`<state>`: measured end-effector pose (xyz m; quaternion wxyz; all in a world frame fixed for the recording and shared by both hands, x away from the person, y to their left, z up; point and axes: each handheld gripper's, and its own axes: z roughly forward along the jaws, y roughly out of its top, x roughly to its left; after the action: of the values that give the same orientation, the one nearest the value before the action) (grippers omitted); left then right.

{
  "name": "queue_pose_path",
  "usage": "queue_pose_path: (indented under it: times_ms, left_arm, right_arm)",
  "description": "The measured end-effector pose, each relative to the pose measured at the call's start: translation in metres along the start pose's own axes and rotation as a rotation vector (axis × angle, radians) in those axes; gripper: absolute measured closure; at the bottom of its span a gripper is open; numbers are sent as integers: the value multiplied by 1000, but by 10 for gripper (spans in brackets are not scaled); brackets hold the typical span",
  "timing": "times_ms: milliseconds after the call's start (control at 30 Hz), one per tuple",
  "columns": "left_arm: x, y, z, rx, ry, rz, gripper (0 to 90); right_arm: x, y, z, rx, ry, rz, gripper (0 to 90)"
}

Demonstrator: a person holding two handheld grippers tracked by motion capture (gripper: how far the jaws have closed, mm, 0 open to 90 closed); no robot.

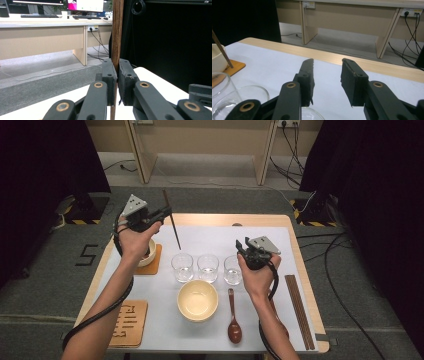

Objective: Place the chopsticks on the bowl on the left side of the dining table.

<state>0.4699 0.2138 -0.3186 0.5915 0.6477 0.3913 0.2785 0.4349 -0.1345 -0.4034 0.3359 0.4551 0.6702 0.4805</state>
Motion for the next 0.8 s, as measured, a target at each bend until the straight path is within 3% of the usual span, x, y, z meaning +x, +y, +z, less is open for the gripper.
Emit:
queue_pose_path:
  times_ms: [800]
  left_arm:
    - [25,-22,-46,14,78,-24,838]
  right_arm:
    - [-24,-31,-28,12,-53,33,624]
